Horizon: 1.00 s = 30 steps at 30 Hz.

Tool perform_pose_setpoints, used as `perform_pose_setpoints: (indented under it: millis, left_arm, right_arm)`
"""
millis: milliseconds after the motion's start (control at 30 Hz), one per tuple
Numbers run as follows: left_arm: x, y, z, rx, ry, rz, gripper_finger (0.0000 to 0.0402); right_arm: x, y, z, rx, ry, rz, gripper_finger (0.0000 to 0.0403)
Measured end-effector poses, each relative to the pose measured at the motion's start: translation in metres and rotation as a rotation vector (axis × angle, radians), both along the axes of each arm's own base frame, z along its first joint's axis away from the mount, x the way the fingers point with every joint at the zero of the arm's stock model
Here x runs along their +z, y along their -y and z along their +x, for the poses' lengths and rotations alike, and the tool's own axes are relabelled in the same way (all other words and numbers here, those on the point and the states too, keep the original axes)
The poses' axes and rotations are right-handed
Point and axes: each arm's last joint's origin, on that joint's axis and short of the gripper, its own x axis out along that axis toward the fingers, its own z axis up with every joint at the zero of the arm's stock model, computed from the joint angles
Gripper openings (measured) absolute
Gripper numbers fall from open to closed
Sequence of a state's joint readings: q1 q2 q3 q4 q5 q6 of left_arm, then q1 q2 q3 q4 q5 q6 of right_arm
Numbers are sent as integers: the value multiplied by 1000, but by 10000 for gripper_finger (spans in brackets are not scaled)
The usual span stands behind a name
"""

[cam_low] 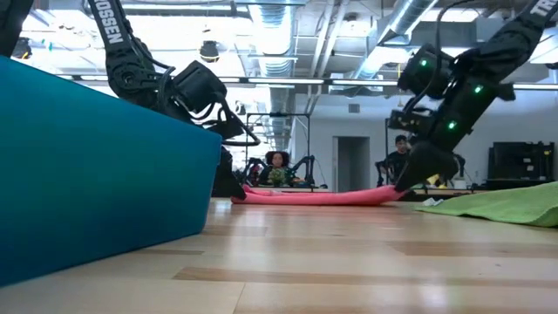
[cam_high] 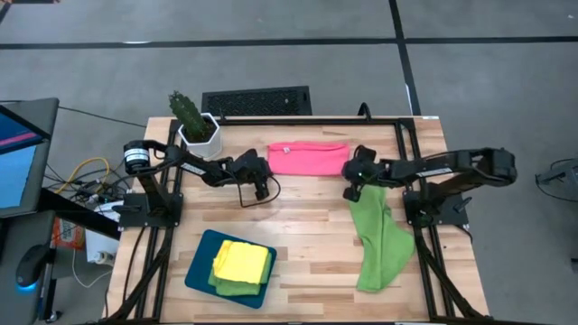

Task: Fold microfiber towels
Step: Fold the pink microfiber

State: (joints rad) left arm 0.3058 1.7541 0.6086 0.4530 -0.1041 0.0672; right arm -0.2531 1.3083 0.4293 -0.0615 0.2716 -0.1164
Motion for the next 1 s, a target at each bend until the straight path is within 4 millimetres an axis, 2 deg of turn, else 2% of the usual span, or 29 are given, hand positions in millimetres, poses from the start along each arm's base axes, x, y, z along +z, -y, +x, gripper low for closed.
perform_pose_setpoints:
  millis: [133, 233, 400, 500, 633, 767, 867, 1000]
  left_arm:
    - [2, 7, -4, 19, -52, -38, 0]
    - [14, 16, -7, 8, -46, -51, 0]
    - [46, 25, -10, 17, 24, 49, 0]
    - [54, 26, -10, -45, 19, 152, 1]
    - [52, 28, -6, -229, 7, 239, 28]
    - [36, 21, -1, -323, -35, 233, 80]
    - [23, 17, 6, -348, -107, 259, 122]
    - [16, 11, 20, -288, -167, 318, 170]
  right_arm:
    - [12, -11, -3, -11, 29, 16, 7]
    - [21, -22, -7, 17, 61, 20, 4]
    - [38, -33, -13, 27, 140, -27, 4]
    - [44, -33, -15, 21, 175, -35, 3]
    - [44, -33, -16, 10, 176, -27, 9]
    - [40, -34, -14, 6, 158, -18, 9]
    - [40, -34, -14, 7, 160, -17, 7]
    - [40, -34, -15, 12, 158, -10, 9]
